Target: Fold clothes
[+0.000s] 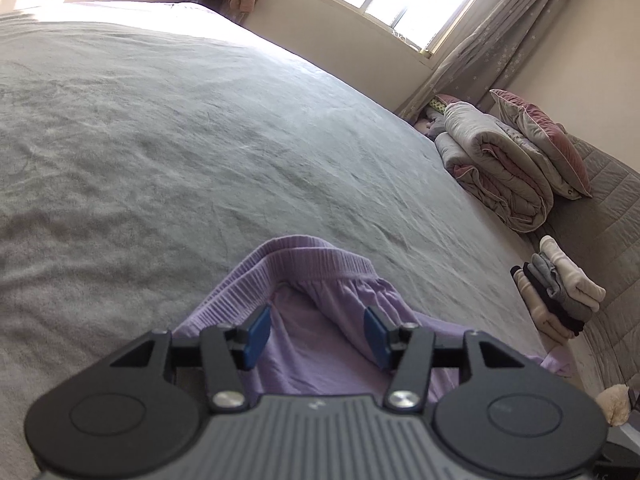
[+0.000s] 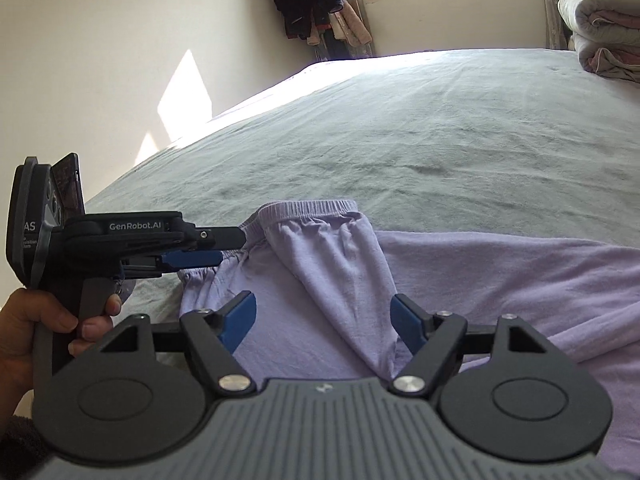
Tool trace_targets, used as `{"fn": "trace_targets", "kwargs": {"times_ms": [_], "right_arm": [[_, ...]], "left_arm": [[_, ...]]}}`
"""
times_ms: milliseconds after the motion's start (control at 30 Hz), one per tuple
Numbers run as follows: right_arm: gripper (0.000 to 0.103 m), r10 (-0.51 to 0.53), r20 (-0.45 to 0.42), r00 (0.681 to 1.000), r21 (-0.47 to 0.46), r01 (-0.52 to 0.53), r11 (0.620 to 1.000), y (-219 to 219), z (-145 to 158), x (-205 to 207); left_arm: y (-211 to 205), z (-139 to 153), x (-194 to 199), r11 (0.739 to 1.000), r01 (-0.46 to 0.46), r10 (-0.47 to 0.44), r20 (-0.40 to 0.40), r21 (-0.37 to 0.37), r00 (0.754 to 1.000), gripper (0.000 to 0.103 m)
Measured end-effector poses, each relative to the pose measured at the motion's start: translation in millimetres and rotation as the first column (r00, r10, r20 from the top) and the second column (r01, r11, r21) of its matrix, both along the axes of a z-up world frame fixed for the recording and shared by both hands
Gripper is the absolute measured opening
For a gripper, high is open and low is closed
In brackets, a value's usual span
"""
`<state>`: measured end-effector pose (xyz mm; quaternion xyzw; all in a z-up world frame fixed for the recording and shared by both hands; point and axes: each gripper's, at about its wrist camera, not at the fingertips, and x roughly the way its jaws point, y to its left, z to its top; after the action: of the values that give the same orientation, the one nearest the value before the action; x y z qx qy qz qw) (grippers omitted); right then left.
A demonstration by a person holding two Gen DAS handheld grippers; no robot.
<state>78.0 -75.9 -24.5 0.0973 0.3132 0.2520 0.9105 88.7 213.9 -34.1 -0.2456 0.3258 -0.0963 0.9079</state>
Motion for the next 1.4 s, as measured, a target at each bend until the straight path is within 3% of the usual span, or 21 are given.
{"fn": "trace_targets", "kwargs": {"times_ms": [200,367,533,667,700,867,1033,1233,1400], "right_arm": [[0.078,-0.043,0.009,0.999,0.039,0.043,0.998,4.2,-7.7,33.4],[0.078,-0.032,0.017,0.999,0.010,0.032,0.999,14.7,-11.5,69.8],[0.074,-0.015,-0.007,1.000,-0.031,0.015,0.999,26.3,-21.3,101.0],[0.060,0.009,-0.008,1.000,-0.063,-0.010,0.998,37.7,-27.0,114.8],[0.049,0.019,-0.002,1.000,-0.071,-0.020,0.997,41.1,-27.6,116.1],[0.014,0.034,0.032,0.999,-0.095,-0.031,0.995,48.5,-25.5,113.0],[0.009,0.010,0.065,0.998,-0.016,-0.009,1.000,38.7,-8.1,95.5],[0.008,0.054,0.102,0.993,0.057,-0.060,0.997,41.1,15.9,58.6],[0.008,0.113,0.125,0.986,0.042,-0.119,0.992,56.7,19.7,23.8]], "left_arm": [[9.6,3.3,-14.7,0.999,0.030,-0.029,0.027,-0.045,0.999,0.047],[13.2,1.0,-9.8,0.997,0.051,-0.050,0.022,-0.065,0.999,0.035],[11.1,-2.7,0.3,0.997,0.048,-0.049,-0.012,-0.064,0.999,0.032],[9.0,-6.2,6.1,0.998,0.043,-0.045,-0.036,-0.037,0.998,0.031],[9.3,-7.2,7.3,0.999,0.041,-0.043,-0.039,-0.032,0.998,0.031],[15.4,-11.6,9.8,0.999,0.009,-0.012,-0.081,-0.040,0.997,0.030],[22.5,-10.2,6.5,0.997,0.003,-0.010,-0.088,-0.071,0.996,0.030],[41.3,-14.1,-0.9,0.970,-0.001,-0.022,-0.095,-0.243,0.995,0.032],[49.1,-18.6,-8.6,0.916,0.023,-0.062,-0.085,-0.400,0.994,0.039]]}}
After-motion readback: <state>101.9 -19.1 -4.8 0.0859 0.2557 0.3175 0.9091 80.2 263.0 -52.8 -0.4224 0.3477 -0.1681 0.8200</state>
